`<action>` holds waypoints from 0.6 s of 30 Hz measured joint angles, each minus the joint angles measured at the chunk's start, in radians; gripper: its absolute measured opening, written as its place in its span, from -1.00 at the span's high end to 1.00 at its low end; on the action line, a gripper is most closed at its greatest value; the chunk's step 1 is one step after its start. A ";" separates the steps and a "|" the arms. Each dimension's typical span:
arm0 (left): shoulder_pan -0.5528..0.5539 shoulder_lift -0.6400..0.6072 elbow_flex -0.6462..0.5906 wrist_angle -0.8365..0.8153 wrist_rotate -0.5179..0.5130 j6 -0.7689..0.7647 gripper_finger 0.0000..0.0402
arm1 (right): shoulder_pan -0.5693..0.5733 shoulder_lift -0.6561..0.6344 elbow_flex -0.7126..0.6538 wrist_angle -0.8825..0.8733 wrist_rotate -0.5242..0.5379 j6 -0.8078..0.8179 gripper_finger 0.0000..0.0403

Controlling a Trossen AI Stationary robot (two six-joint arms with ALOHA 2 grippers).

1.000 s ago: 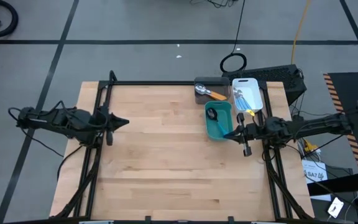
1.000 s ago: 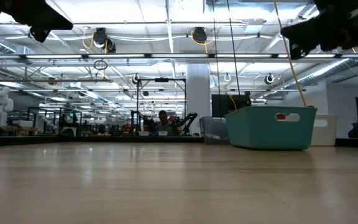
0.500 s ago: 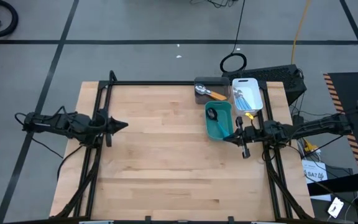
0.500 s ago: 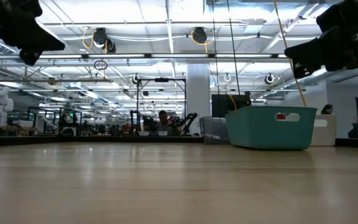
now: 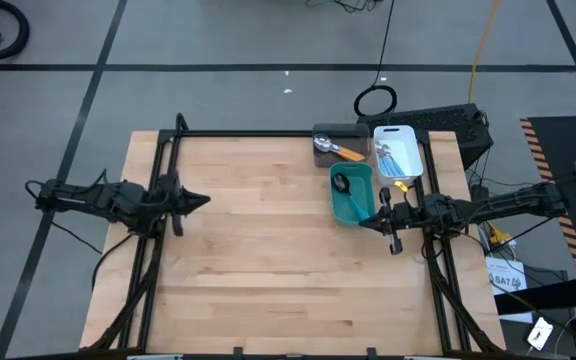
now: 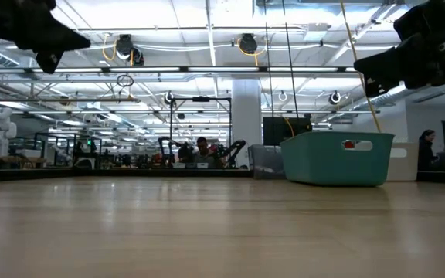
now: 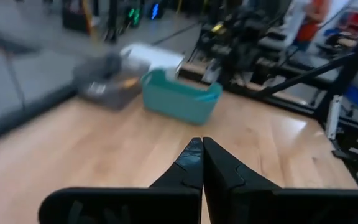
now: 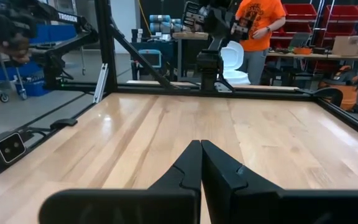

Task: Sort silverware by color (type)
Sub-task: Return to Home Position

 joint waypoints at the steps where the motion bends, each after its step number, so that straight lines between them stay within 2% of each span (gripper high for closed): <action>1: 0.000 0.000 -0.007 0.035 0.010 0.036 1.00 | 0.000 0.000 0.000 -0.001 0.000 -0.004 1.00; 18: 0.003 0.000 -0.142 0.247 0.089 0.140 1.00 | 0.000 -0.001 -0.002 -0.015 -0.004 -0.022 1.00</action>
